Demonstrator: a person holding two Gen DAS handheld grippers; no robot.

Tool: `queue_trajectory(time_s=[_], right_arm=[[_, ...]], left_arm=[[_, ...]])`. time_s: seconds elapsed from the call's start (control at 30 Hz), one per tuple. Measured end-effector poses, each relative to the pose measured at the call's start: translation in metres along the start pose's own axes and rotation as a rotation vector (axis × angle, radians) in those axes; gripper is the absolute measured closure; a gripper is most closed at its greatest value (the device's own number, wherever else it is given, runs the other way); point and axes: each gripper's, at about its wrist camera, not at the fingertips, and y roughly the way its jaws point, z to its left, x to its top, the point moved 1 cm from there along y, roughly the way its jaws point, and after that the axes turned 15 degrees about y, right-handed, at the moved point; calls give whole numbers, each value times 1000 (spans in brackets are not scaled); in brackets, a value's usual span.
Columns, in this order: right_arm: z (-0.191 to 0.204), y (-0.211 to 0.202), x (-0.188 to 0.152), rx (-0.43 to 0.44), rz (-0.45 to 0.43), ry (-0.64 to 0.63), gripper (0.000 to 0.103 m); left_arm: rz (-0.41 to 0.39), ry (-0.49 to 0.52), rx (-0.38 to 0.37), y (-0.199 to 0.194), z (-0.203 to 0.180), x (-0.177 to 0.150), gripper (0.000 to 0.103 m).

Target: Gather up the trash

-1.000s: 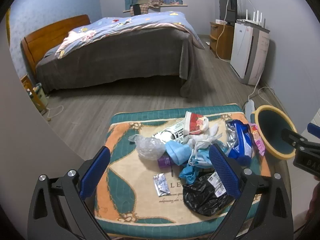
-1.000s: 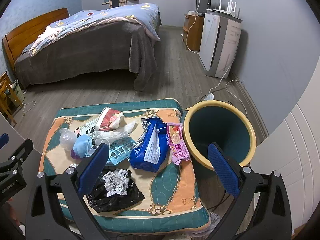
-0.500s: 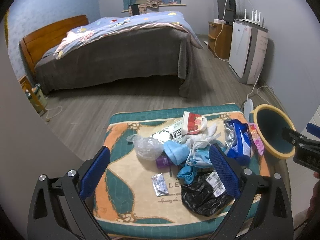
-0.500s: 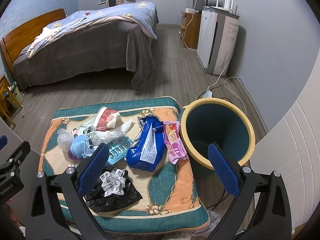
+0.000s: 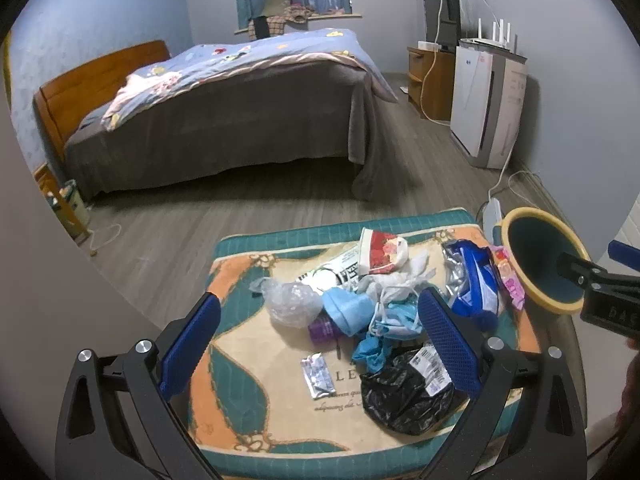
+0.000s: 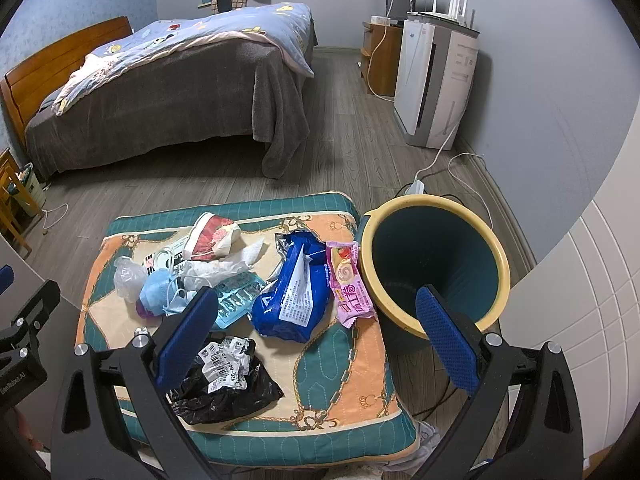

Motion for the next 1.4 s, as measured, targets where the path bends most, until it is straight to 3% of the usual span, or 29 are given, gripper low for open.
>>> queue_trajectory(time_s=[0.6, 0.77, 0.93, 1.2, 1.33, 1.4], right_arm=[[-2, 3, -2, -3, 13, 5, 6], [0, 8, -1, -25, 21, -4, 6], [9, 11, 7, 17, 35, -46, 6], [10, 19, 39, 55, -10, -57, 6], [-1, 44, 49, 98, 38, -14, 6], [-7, 60, 54, 108, 64, 6, 6]], left_arm=[[15, 30, -2, 5, -4, 1, 5], [9, 52, 26, 6, -7, 1, 5], [13, 34, 2, 10, -3, 3, 5], [-26, -28, 59, 16, 37, 12, 5], [-6, -38, 70, 36, 61, 12, 5], [14, -60, 33, 51, 71, 8, 5]])
